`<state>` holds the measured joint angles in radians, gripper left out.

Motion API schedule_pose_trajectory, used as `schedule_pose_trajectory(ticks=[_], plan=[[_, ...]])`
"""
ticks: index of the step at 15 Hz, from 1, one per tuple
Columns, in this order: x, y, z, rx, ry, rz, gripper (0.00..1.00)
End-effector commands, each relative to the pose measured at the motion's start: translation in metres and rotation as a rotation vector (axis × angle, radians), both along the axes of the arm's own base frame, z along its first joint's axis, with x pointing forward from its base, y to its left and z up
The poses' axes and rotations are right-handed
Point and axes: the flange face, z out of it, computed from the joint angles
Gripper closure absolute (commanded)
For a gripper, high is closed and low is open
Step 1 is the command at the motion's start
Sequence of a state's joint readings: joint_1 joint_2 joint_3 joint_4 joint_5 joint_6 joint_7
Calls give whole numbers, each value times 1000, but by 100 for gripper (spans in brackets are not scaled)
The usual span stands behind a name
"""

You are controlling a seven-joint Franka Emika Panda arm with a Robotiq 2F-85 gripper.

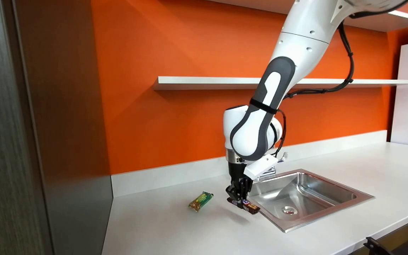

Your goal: Pick up the pack of the snack from the sink and put it on the left side of the kitchen unit base top

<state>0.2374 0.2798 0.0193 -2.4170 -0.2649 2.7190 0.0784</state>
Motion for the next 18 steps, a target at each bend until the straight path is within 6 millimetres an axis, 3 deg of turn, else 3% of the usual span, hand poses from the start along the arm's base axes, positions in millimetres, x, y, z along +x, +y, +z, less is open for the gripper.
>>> schedule_pose_trajectory(ticks=[1, 11, 12, 13, 18], plan=[[2, 18, -4, -23, 36, 71, 95], [-3, 24, -22, -42, 80, 95, 95], [-4, 24, -22, -46, 82, 94, 56], [-4, 23, -23, -49, 83, 95, 56], [-6, 21, -19, -47, 80, 90, 18]])
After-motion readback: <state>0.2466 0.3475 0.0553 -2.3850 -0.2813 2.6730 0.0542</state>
